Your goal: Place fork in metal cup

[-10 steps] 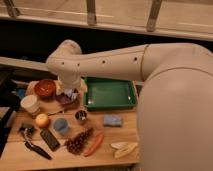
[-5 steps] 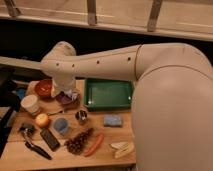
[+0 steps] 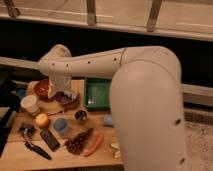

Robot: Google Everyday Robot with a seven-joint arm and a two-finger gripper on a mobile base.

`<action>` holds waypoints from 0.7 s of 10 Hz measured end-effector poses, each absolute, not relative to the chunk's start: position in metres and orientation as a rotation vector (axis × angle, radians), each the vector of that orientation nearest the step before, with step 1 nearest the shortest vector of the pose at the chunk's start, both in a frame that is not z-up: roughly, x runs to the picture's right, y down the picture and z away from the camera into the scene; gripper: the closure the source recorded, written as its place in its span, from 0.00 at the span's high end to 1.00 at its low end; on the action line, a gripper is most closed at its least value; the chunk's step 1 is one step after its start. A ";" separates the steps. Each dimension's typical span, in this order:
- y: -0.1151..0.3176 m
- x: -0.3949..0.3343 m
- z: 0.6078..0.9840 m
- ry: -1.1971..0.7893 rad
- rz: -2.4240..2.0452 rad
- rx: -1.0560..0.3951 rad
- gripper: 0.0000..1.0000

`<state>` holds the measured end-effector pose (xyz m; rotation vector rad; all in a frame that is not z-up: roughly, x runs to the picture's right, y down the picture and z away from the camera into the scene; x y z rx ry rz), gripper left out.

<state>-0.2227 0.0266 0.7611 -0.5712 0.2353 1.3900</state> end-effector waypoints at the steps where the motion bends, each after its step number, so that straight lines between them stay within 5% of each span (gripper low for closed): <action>1: 0.034 -0.231 0.772 0.243 1.390 -0.599 0.80; 7: 0.048 -0.241 0.801 0.272 1.401 -0.657 0.80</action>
